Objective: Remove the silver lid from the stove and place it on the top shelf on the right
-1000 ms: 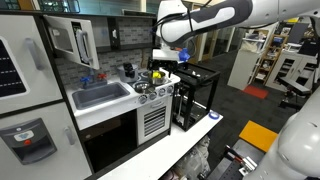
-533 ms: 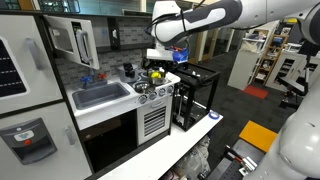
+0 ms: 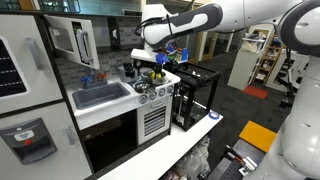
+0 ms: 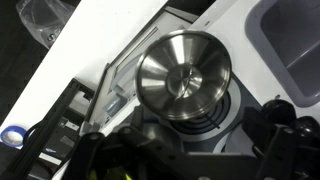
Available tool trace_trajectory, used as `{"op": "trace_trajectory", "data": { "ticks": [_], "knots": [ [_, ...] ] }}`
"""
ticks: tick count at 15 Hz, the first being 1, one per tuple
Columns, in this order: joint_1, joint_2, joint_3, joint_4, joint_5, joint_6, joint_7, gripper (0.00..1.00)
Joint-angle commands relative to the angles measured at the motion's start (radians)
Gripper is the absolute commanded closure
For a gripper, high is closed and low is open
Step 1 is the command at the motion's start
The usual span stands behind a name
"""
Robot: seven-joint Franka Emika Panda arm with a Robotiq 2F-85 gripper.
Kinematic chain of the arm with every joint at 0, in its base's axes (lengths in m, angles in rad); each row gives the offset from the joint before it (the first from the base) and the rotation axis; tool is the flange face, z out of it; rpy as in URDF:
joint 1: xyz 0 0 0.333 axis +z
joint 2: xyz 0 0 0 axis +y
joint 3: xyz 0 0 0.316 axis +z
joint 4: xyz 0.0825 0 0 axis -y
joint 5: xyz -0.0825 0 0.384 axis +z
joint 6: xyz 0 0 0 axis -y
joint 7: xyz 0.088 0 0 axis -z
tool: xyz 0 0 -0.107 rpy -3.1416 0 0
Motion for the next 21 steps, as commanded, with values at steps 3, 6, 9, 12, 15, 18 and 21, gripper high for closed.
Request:
{"op": "trace_trajectory", "data": {
  "ticks": [3,6,9,12,15,18,21],
  "knots": [
    [0.041,0.056,-0.028,0.084,0.023,-0.05,0.066,0.0],
    [0.04,0.061,-0.029,0.089,0.052,-0.068,0.059,0.0],
    [0.037,0.063,-0.032,0.09,0.08,-0.1,0.056,0.0],
    [0.033,0.072,-0.043,0.084,0.096,-0.129,0.064,0.0],
    [0.033,0.09,-0.058,0.086,0.09,-0.148,0.07,0.0],
    [0.033,0.12,-0.069,0.097,0.093,-0.145,0.062,0.0],
    [0.038,0.148,-0.073,0.119,0.089,-0.149,0.057,0.0]
  ]
}}
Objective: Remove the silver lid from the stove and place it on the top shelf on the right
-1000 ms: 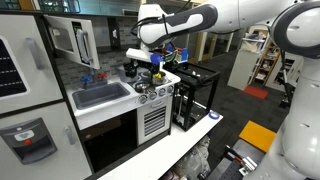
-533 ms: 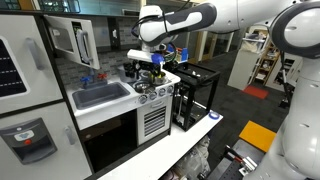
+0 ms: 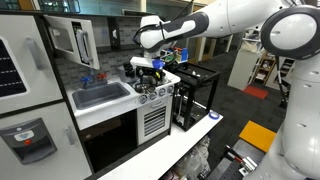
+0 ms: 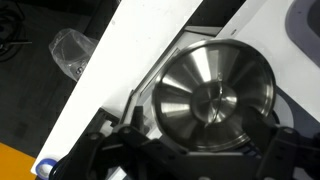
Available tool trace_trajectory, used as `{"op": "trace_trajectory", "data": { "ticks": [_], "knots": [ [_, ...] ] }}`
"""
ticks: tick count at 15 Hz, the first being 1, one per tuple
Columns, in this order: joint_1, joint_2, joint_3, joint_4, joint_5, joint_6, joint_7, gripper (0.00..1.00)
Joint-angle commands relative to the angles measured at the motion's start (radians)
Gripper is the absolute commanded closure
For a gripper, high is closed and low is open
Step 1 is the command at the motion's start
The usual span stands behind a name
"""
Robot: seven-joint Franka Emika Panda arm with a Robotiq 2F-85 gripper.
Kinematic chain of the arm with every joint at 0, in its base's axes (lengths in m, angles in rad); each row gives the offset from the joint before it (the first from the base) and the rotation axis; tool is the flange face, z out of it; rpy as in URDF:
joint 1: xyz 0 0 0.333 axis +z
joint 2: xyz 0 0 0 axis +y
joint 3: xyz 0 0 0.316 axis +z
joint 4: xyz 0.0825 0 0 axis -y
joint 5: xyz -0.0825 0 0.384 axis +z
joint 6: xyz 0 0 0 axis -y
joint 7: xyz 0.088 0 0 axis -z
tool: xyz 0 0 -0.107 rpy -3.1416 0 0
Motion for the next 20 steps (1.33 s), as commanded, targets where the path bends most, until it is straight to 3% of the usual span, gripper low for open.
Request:
{"op": "trace_trajectory", "data": {
  "ticks": [1,8,9,10,20],
  "knots": [
    [0.012,0.054,-0.013,0.067,0.011,-0.034,-0.007,0.0],
    [0.025,0.114,-0.014,0.147,0.008,-0.049,-0.019,0.0],
    [0.027,0.122,-0.014,0.158,0.008,-0.052,-0.022,0.25],
    [0.03,0.126,-0.014,0.166,0.008,-0.056,-0.024,0.26],
    [0.041,0.129,-0.017,0.202,-0.001,-0.083,-0.032,0.95]
  ]
}}
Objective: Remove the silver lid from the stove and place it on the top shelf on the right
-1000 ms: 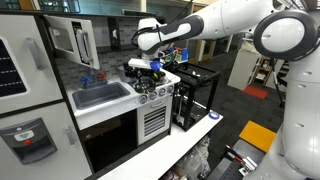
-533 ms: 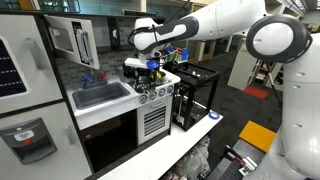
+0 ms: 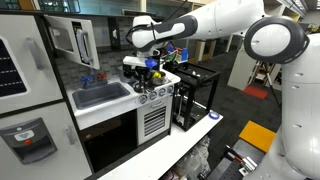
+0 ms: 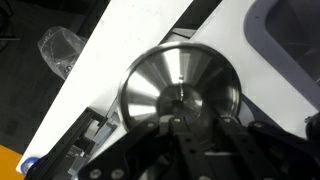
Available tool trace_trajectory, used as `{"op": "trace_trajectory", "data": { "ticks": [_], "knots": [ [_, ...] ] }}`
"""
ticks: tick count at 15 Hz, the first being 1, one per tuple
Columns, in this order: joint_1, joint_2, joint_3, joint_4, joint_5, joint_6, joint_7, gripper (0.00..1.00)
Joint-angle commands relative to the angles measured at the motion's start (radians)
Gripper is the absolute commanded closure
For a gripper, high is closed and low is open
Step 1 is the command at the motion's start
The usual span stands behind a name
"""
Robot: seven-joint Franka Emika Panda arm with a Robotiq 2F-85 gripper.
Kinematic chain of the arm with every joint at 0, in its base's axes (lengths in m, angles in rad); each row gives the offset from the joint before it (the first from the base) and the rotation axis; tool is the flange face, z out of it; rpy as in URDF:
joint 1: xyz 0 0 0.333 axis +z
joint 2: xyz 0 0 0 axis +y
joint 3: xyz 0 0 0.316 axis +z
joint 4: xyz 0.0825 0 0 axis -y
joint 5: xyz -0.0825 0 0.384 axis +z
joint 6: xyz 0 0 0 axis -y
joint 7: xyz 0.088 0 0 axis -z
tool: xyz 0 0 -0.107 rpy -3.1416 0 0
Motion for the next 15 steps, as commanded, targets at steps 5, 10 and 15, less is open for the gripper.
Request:
{"op": "trace_trajectory", "data": {
  "ticks": [5,10,15],
  "knots": [
    [0.019,-0.032,-0.013,0.021,-0.016,-0.04,-0.055,0.99],
    [0.024,-0.108,0.001,-0.004,-0.014,-0.045,-0.158,0.99],
    [0.023,-0.18,0.01,0.008,-0.019,-0.102,-0.313,0.99]
  ]
}}
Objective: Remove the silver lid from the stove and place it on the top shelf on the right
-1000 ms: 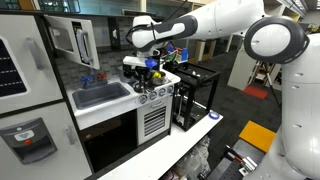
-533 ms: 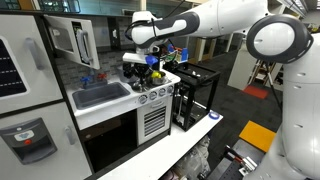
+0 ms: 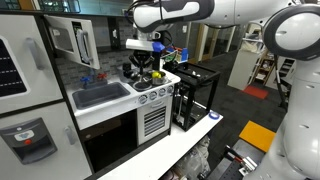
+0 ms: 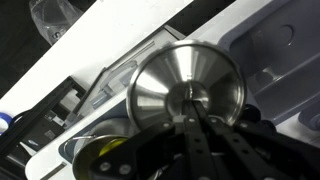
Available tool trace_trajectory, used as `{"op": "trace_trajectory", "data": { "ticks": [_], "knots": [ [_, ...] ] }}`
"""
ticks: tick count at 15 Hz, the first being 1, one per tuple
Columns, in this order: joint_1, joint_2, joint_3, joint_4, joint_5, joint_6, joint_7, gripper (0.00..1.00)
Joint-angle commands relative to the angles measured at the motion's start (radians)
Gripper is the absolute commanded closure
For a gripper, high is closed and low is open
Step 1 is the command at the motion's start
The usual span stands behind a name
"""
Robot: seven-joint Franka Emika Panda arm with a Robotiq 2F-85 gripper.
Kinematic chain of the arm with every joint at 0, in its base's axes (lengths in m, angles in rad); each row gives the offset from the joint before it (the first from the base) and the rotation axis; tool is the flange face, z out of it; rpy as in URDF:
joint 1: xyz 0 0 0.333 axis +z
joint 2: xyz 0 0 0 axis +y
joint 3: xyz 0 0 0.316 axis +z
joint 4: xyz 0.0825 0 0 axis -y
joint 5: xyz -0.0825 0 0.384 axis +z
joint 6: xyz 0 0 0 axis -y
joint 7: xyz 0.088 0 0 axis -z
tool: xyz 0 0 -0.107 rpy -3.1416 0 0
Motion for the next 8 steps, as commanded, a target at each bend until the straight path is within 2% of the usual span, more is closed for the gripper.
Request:
{"op": "trace_trajectory", "data": {
  "ticks": [1,8],
  "knots": [
    [-0.006,-0.066,0.004,-0.006,-0.001,-0.06,-0.122,0.99],
    [-0.032,-0.135,-0.013,0.048,-0.047,-0.104,-0.283,0.99]
  ]
}}
